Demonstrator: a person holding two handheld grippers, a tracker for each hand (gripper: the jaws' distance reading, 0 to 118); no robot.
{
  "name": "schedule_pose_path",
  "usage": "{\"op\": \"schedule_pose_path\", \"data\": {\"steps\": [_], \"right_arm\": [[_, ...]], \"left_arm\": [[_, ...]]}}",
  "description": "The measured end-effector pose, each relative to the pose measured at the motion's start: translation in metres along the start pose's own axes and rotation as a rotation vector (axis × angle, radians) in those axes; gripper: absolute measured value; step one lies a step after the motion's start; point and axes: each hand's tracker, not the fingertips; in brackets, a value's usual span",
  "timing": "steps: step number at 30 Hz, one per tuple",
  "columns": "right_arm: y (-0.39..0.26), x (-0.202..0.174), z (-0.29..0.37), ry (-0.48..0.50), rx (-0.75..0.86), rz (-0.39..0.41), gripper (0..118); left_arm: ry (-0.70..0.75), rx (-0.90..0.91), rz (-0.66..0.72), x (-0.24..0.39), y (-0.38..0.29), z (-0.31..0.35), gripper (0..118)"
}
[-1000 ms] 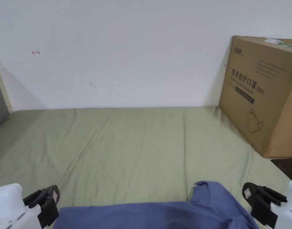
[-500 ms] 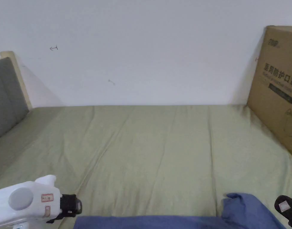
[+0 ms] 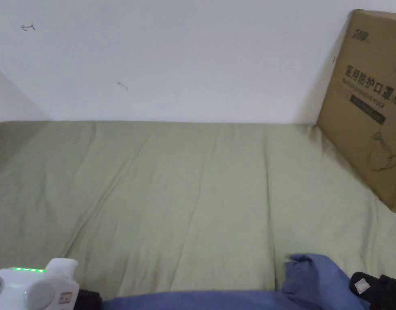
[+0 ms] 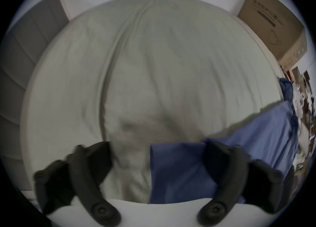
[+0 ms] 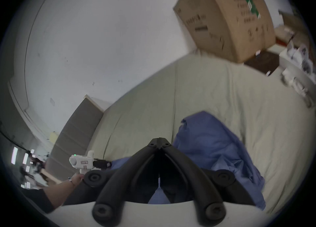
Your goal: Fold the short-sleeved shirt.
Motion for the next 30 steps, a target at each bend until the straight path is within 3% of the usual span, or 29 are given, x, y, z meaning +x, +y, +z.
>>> {"op": "schedule_pose_path", "data": {"steps": [2, 4, 5, 6, 8, 12, 14, 16, 18, 19, 20, 21, 22, 23, 25, 27, 30], "right_arm": [[0.016, 0.025, -0.027, -0.007, -0.163, -0.068, 0], [0.029, 0.042, -0.049, -0.065, -0.222, -0.078, 0], [0.037, 0.046, -0.059, -0.115, -0.221, -0.044, 1], [0.047, 0.048, -0.07, -0.172, -0.226, -0.011, 23], [0.069, 0.052, -0.095, -0.263, -0.228, 0.043, 104], [0.099, 0.07, -0.153, -0.39, -0.366, 0.089, 117], [0.1, 0.085, -0.177, -0.456, -0.417, 0.094, 117], [0.1, 0.096, -0.193, -0.458, -0.454, 0.102, 113], [0.085, 0.086, -0.215, -0.441, -0.537, 0.122, 96], [0.081, 0.082, -0.217, -0.511, -0.552, 0.183, 90], [0.077, 0.072, -0.21, -0.521, -0.511, 0.272, 82], [0.076, 0.066, -0.205, -0.5, -0.496, 0.293, 71], [0.074, 0.06, -0.2, -0.489, -0.486, 0.332, 45], [0.071, 0.054, -0.195, -0.487, -0.477, 0.415, 0], [0.072, 0.048, -0.179, -0.479, -0.471, 0.471, 0], [0.081, 0.047, -0.165, -0.419, -0.463, 0.424, 0], [0.098, 0.035, -0.136, -0.385, -0.296, 0.341, 0]], "left_arm": [[0.008, 0.057, -0.016, 0.004, -0.004, 0.021, 9], [-0.039, 0.042, 0.002, 0.001, -0.004, 0.038, 4], [-0.137, 0.04, 0.047, -0.002, -0.005, 0.045, 4], [-0.156, 0.042, 0.08, -0.003, -0.006, 0.05, 4], [-0.128, 0.054, 0.079, -0.003, -0.005, 0.058, 4], [-0.11, 0.101, 0.03, 0.002, -0.007, 0.077, 4], [-0.108, 0.105, 0.03, 0.003, -0.007, 0.082, 4], [-0.114, 0.102, 0.042, 0.005, -0.006, 0.084, 4], [-0.115, 0.1, 0.043, 0.007, -0.008, 0.083, 4], [-0.111, 0.095, 0.036, 0.008, -0.009, 0.082, 4], [-0.104, 0.088, 0.029, 0.009, -0.008, 0.079, 4], [-0.101, 0.083, 0.028, 0.009, -0.008, 0.077, 4], [-0.102, 0.076, 0.034, 0.009, -0.009, 0.074, 4], [-0.106, 0.072, 0.045, 0.007, -0.008, 0.072, 4], [-0.172, 0.089, 0.118, 0.0, -0.007, 0.07, 4], [-0.163, 0.095, 0.169, -0.005, -0.003, 0.07, 4], [-0.178, 0.162, 0.215, -0.012, 0.003, 0.081, 4]]}}
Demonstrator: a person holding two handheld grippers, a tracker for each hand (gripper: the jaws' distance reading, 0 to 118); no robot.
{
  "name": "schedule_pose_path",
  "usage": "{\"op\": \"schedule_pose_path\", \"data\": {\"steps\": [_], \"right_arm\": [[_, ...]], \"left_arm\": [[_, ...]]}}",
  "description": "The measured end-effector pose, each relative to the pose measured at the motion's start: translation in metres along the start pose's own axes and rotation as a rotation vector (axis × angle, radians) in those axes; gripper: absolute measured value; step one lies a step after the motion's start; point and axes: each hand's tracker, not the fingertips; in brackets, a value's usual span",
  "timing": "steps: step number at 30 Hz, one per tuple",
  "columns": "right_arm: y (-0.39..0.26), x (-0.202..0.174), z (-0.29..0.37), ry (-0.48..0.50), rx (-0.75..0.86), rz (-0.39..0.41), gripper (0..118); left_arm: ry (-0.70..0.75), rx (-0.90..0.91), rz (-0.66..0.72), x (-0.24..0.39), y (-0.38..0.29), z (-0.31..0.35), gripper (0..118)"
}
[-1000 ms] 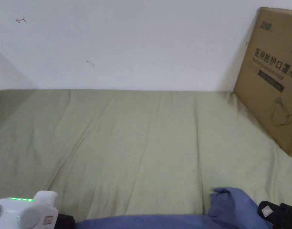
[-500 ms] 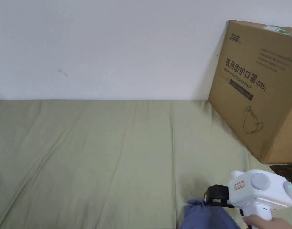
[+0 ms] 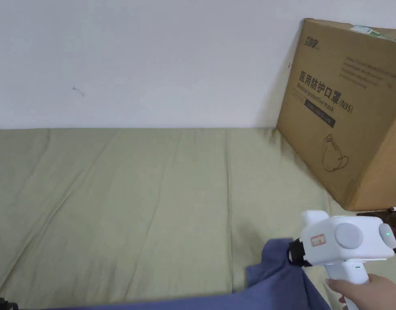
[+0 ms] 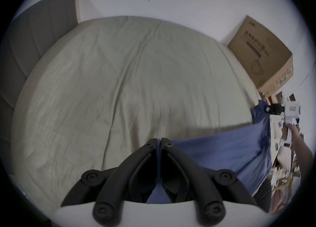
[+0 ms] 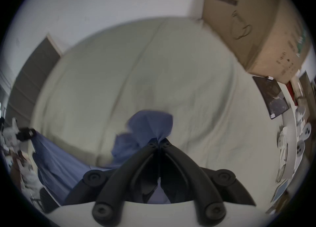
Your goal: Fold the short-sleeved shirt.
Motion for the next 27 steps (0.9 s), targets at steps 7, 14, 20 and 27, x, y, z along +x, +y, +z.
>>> {"op": "schedule_pose_path", "data": {"steps": [7, 14, 20, 27], "right_arm": [[-0.011, 0.012, 0.081, 0.068, 0.211, -0.117, 0], [-0.117, 0.027, 0.146, 0.075, 0.117, -0.127, 0], [-0.221, 0.028, 0.151, 0.065, -0.179, -0.148, 0], [-0.241, 0.054, 0.111, 0.092, -0.262, -0.269, 65]], "left_arm": [[-0.02, 0.14, -0.03, 0.014, 0.004, 0.047, 4], [-0.028, 0.018, -0.102, 0.013, -0.055, 0.084, 4], [-0.054, -0.182, 0.006, -0.008, -0.136, 0.087, 4], [-0.047, -0.179, 0.061, -0.02, -0.154, 0.081, 107]]}}
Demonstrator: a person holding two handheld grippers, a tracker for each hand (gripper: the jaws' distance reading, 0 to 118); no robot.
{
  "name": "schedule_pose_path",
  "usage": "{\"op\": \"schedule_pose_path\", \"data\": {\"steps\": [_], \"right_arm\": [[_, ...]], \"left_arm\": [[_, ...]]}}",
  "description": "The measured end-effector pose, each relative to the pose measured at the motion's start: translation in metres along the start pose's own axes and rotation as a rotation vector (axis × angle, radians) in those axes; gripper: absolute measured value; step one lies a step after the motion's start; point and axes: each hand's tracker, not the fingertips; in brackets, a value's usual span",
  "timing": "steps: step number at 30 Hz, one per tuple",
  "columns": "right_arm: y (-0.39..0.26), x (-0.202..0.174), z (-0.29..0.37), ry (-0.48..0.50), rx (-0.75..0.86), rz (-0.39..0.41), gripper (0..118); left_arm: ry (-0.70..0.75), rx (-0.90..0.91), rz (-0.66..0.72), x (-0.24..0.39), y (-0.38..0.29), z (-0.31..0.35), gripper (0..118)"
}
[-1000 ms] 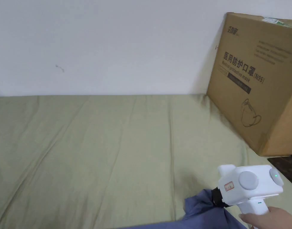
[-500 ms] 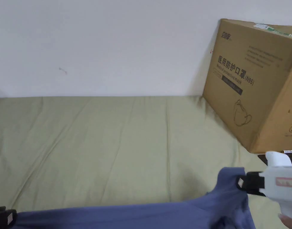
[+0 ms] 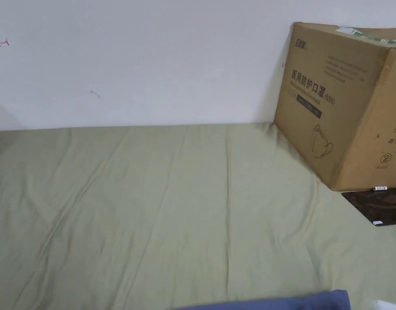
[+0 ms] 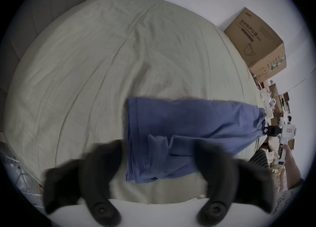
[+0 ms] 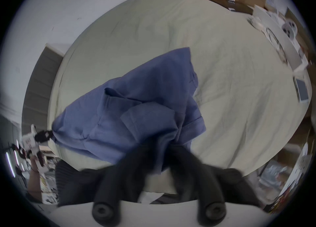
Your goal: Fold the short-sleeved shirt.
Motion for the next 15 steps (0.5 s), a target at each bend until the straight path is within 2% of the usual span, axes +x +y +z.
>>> {"op": "schedule_pose_path", "data": {"steps": [1, 2, 6, 9, 10, 13, 15], "right_arm": [[0.002, 0.0, 0.004, 0.003, -0.007, -0.032, 98], [0.003, -0.002, 0.008, -0.009, -0.007, -0.046, 114], [0.011, -0.036, 0.05, 0.009, 0.097, 0.054, 114], [0.006, -0.079, 0.088, 0.06, 0.309, 0.183, 113], [0.004, -0.095, 0.097, 0.077, 0.401, 0.237, 111], [-0.026, -0.136, 0.118, 0.165, 0.769, 0.381, 106], [-0.046, -0.157, 0.122, 0.142, 0.97, 0.425, 90]], "left_arm": [[-0.011, 0.005, 0.015, 0.002, 0.001, 0.006, 106], [-0.021, 0.019, 0.021, 0.005, 0.003, 0.013, 105], [-0.066, 0.129, -0.03, 0.035, 0.015, 0.053, 105], [-0.102, 0.306, -0.037, 0.069, 0.022, 0.084, 105], [-0.146, 0.378, -0.044, 0.081, 0.022, 0.094, 105], [-0.151, 0.671, -0.078, 0.115, 0.009, 0.113, 105], [-0.06, 0.855, -0.126, 0.133, -0.002, 0.116, 101]]}}
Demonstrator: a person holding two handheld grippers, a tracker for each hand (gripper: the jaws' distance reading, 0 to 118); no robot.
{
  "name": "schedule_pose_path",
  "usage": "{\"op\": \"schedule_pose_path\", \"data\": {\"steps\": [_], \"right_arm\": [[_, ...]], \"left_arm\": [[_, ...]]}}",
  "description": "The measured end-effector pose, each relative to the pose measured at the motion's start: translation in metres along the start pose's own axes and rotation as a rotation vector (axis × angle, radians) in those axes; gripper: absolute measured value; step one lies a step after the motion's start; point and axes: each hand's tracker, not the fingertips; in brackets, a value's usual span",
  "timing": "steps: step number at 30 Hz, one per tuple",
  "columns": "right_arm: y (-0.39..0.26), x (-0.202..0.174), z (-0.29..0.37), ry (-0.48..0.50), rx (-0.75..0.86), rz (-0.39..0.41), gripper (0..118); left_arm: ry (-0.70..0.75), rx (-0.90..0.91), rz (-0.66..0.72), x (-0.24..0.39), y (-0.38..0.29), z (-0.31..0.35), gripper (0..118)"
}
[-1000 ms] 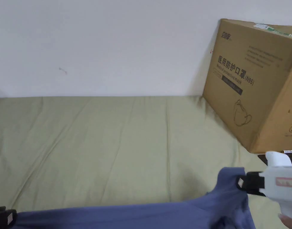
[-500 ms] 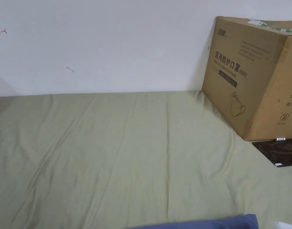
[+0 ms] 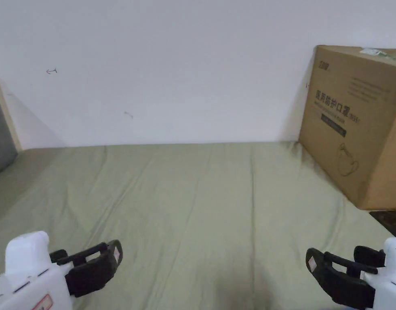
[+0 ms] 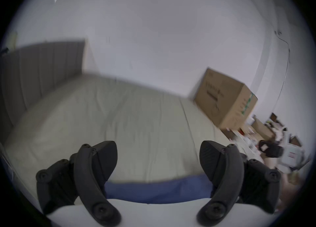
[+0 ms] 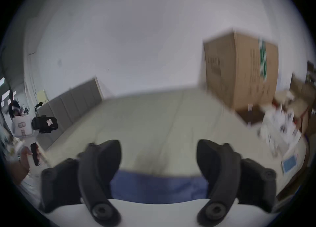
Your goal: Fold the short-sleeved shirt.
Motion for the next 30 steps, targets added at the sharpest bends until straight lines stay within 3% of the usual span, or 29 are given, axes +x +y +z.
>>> {"op": "schedule_pose_path", "data": {"steps": [1, 3, 4, 5, 7, 12, 16, 18, 23, 26, 28, 29, 30], "right_arm": [[-0.005, -0.011, 0.005, -0.042, 0.086, 0.034, 78], [-0.007, -0.031, 0.01, -0.129, 0.193, 0.065, 25], [-0.007, -0.038, 0.01, -0.16, 0.221, 0.073, 0], [-0.006, -0.045, 0.008, -0.166, 0.215, 0.055, 0], [-0.005, -0.045, 0.0, -0.06, 0.159, 0.014, 0], [-0.003, -0.053, -0.003, -0.157, 0.224, 0.076, 0], [0.004, -0.057, -0.007, -0.178, 0.28, 0.105, 0], [0.008, -0.06, -0.014, -0.235, 0.26, 0.151, 0], [0.019, -0.057, -0.012, -0.202, 0.267, 0.082, 0], [0.024, -0.058, -0.011, -0.165, 0.238, 0.078, 0], [0.022, -0.061, -0.017, -0.148, 0.176, 0.103, 0], [0.02, -0.063, -0.021, -0.151, 0.147, 0.121, 0], [0.018, -0.064, -0.023, -0.147, 0.123, 0.13, 0]], "left_arm": [[0.032, 0.081, -0.041, 0.012, -0.001, 0.006, 94], [0.055, 0.208, -0.107, 0.029, -0.003, 0.018, 47], [0.084, 0.244, -0.137, 0.037, -0.008, 0.018, 16], [0.131, 0.264, -0.159, 0.045, -0.009, 0.019, 0], [0.083, 0.285, -0.142, 0.049, -0.01, 0.024, 0], [0.083, 0.251, -0.154, 0.058, -0.011, 0.017, 0], [0.115, 0.258, -0.125, 0.054, -0.009, 0.017, 0], [0.063, 0.219, -0.121, 0.041, 0.002, 0.011, 0], [0.031, -0.037, -0.055, -0.035, 0.03, -0.005, 0], [-0.09, -0.406, 0.277, -0.125, 0.022, -0.032, 0], [-0.151, -0.531, 0.502, -0.177, -0.004, -0.04, 0], [-0.148, -0.543, 0.547, -0.193, -0.016, -0.041, 3], [-0.14, -0.552, 0.568, -0.206, -0.027, -0.04, 16]]}}
